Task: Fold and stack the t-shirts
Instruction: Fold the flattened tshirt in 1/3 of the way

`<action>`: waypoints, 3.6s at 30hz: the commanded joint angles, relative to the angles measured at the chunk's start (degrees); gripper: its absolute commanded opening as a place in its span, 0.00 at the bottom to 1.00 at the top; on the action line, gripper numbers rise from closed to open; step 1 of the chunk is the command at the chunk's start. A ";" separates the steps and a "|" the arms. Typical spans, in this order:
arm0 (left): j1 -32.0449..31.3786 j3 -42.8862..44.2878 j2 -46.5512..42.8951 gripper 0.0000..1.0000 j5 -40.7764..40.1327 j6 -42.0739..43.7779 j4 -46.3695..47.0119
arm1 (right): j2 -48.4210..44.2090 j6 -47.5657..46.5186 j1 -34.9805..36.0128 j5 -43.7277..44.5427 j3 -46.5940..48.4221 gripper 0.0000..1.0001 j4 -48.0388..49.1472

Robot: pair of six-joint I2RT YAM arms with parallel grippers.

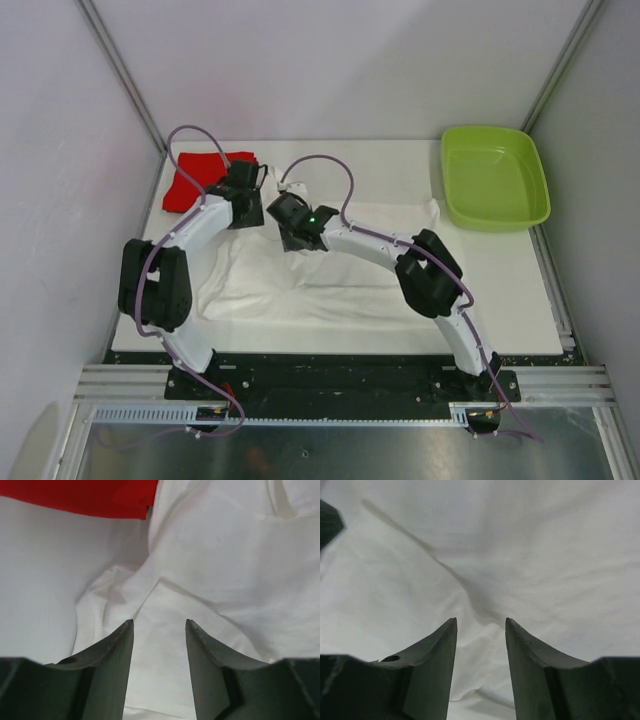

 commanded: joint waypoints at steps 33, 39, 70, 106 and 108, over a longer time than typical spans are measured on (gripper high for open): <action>9.44 34.92 31.49 0.36 7.01 -0.89 1.30 | -18.03 -0.21 -13.23 -10.05 -20.80 0.45 11.35; 11.88 37.78 33.02 0.38 6.65 0.09 0.59 | -16.68 -0.43 -13.61 -10.53 -21.22 0.44 11.61; 10.49 36.42 30.78 0.40 18.91 2.41 -1.85 | -17.02 0.58 -16.45 -10.89 -22.62 0.43 11.39; 14.62 52.07 42.84 0.38 8.38 4.20 -9.91 | -16.55 -0.78 -17.40 -10.49 -23.47 0.43 10.91; 14.63 54.01 43.67 0.39 7.70 5.02 -10.30 | -16.63 -0.96 -17.62 -10.43 -23.47 0.42 10.73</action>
